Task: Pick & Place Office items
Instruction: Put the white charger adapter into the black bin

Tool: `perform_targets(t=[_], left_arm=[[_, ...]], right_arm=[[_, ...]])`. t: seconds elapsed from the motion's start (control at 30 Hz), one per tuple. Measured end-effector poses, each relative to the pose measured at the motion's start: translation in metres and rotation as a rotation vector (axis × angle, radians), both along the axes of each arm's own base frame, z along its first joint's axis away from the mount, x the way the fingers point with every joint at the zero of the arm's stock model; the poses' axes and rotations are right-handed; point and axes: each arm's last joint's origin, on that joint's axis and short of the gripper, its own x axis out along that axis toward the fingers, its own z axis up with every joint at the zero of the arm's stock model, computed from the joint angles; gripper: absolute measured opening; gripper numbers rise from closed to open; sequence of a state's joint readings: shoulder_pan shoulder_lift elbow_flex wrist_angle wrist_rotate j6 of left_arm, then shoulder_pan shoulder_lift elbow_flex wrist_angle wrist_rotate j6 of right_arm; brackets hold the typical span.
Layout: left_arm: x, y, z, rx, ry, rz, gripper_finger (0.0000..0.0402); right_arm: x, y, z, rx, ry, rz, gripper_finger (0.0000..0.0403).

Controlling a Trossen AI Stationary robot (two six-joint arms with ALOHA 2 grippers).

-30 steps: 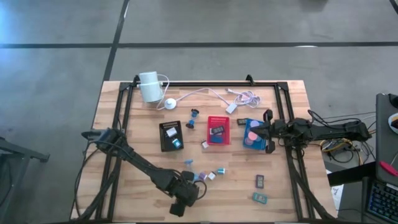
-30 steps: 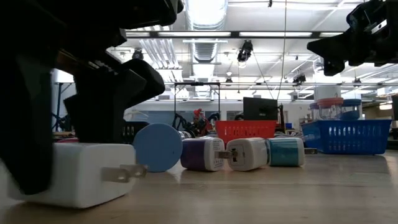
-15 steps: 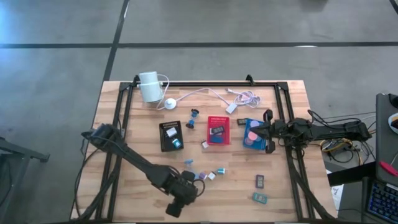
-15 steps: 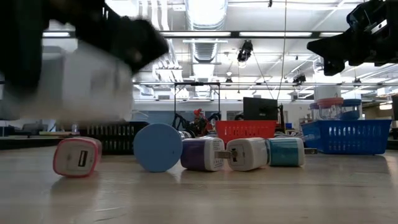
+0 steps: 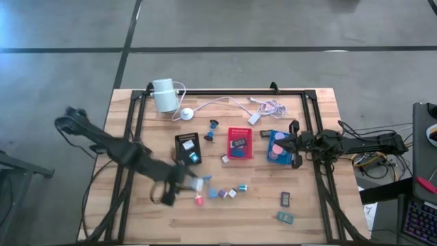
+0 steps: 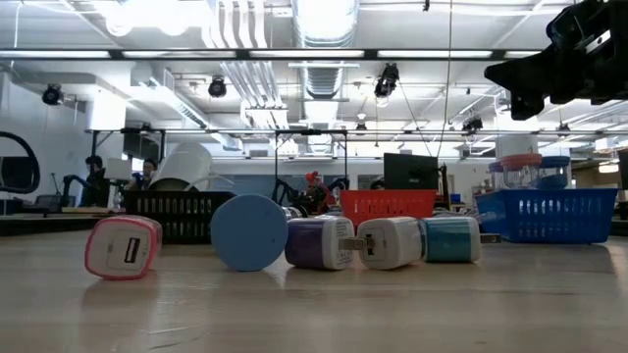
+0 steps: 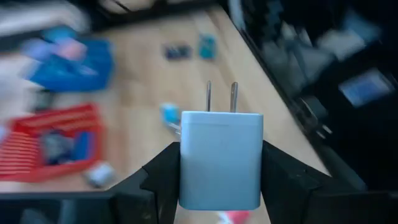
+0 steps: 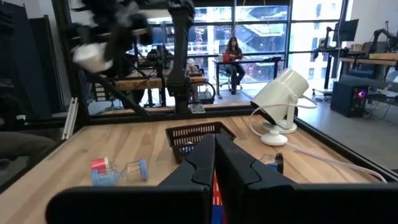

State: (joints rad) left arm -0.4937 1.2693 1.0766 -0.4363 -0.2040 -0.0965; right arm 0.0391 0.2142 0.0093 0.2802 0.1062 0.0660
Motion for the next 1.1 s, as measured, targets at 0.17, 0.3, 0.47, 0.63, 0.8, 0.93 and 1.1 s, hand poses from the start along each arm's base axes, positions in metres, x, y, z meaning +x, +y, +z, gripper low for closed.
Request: perform_targets(t=[0.17, 0.3, 0.47, 0.63, 0.8, 0.93, 1.1], left_arm=[[-0.041, 0.039, -0.011, -0.12, -0.266, 0.076, 0.0175], [-0.068, 0.066, -0.035, -0.18, -0.353, 0.278, 0.0175], [-0.094, 0.08, -0.068, -0.171, -0.455, 0.356, 0.0175], [-0.112, 0.089, -0.091, -0.191, -0.55, 0.388, 0.0175], [-0.12, 0.096, -0.1, -0.198, -0.584, 0.472, 0.0175], [-0.124, 0.097, -0.104, -0.136, -0.598, 0.455, 0.0175], [-0.128, 0.099, -0.117, -0.09, -0.604, 0.441, 0.0175]], right_arm=[[0.0, 0.0, 0.0, 0.001, 0.0, 0.0, 0.0008], [0.0, 0.0, 0.0, 0.007, 0.001, 0.0, 0.0008], [0.0, 0.0, 0.0, 0.01, 0.004, 0.0, 0.0008], [0.0, 0.0, 0.0, 0.01, 0.003, 0.0, 0.0008], [0.0, 0.0, 0.0, 0.007, 0.003, 0.0, 0.0008], [0.0, 0.0, 0.0, 0.008, 0.002, 0.0, 0.0008], [0.0, 0.0, 0.001, 0.004, -0.014, -0.002, 0.0008]])
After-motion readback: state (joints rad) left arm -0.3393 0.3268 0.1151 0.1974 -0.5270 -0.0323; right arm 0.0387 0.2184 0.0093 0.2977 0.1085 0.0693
